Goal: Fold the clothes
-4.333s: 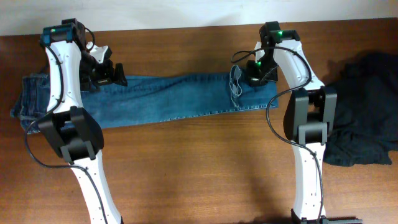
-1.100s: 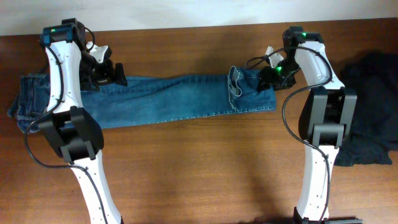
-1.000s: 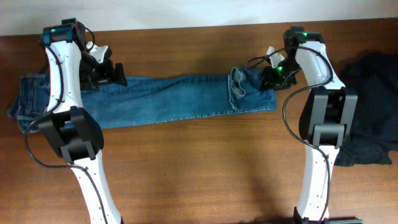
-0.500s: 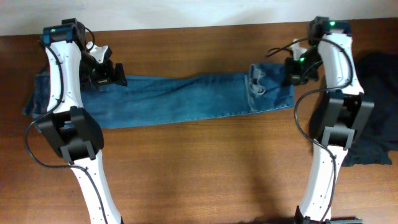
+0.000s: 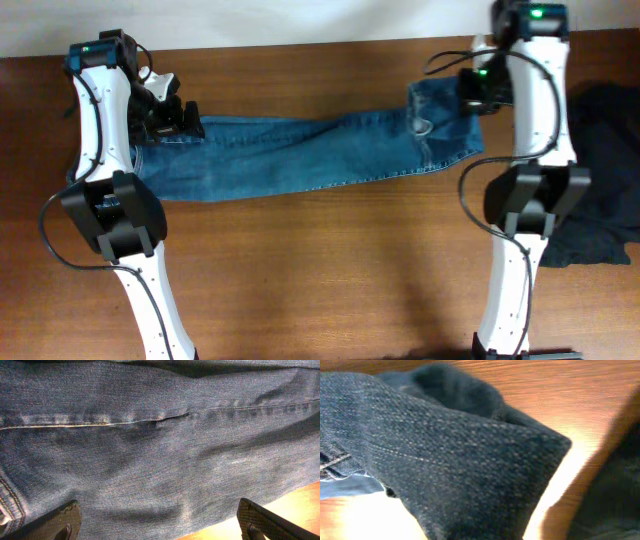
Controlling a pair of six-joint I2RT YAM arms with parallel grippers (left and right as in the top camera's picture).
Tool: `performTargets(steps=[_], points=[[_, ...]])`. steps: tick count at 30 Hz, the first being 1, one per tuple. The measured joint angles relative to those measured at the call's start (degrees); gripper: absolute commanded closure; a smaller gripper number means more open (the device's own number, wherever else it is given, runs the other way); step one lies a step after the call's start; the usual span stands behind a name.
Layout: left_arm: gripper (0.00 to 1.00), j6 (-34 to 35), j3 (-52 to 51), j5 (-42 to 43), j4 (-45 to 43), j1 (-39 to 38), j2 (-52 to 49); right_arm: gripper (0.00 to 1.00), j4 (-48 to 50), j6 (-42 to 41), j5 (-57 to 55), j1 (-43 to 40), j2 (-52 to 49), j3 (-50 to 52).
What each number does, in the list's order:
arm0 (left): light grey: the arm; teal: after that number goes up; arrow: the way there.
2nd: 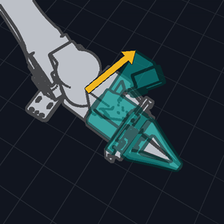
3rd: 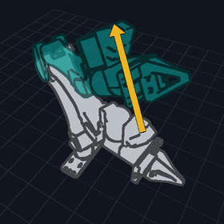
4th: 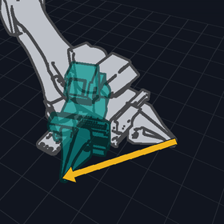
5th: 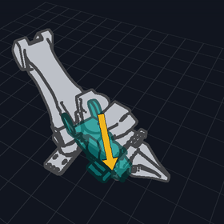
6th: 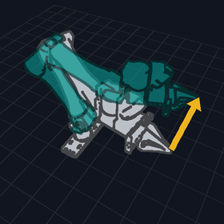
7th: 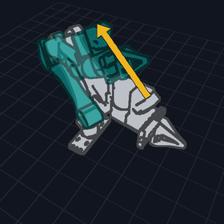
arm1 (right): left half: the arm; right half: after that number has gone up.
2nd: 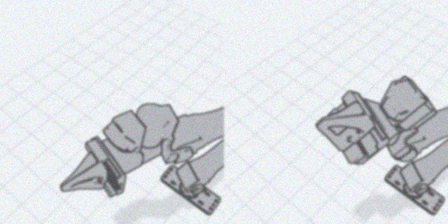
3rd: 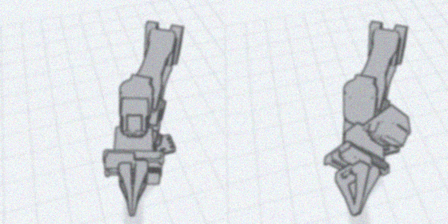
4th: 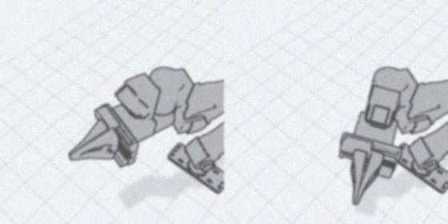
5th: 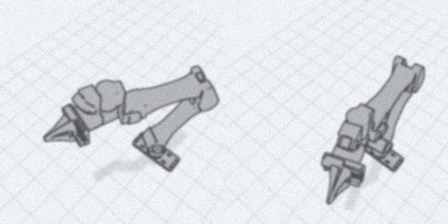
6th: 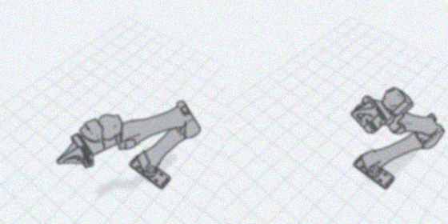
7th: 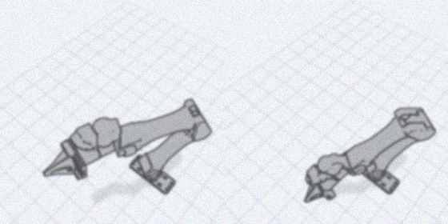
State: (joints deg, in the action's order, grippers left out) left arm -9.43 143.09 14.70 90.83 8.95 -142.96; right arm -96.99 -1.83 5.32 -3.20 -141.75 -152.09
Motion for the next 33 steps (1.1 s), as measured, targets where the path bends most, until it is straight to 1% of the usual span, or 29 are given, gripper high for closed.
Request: performTargets(steps=[5,7,11,15,19,21,25,33], points=[[0.01,0.0,0.0,0.0,0.0,0.0,0.0,0.91,0.1,-4.8,-0.2,8.6,0.0,0.0],[0.01,0.0,0.0,0.0,0.0,0.0,0.0,0.86,0.3,-5.8,-0.6,11.1,0.0,0.0],[0.01,0.0,0.0,0.0,0.1,0.0,0.0,0.85,0.6,-8.9,-7.3,14.7,0.0,0.0],[0.01,0.0,0.0,0.0,0.3,0.0,0.0,0.85,0.1,-10.0,-10.0,11.7,0.0,0.0],[0.01,0.0,0.0,0.0,0.3,0.0,0.0,0.85,0.0,-7.2,-9.6,5.0,0.0,0.0],[0.01,0.0,0.0,0.0,0.3,0.0,0.0,0.85,0.0,-6.3,-9.4,3.1,0.0,0.0],[0.01,0.0,0.0,0.0,0.3,0.0,0.0,0.85,0.0,-5.3,-10.4,2.6,0.0,0.0],[0.01,0.0,0.0,0.0,0.3,0.0,0.0,0.85,0.0,-4.9,-17.2,3.3,0.0,0.0]])
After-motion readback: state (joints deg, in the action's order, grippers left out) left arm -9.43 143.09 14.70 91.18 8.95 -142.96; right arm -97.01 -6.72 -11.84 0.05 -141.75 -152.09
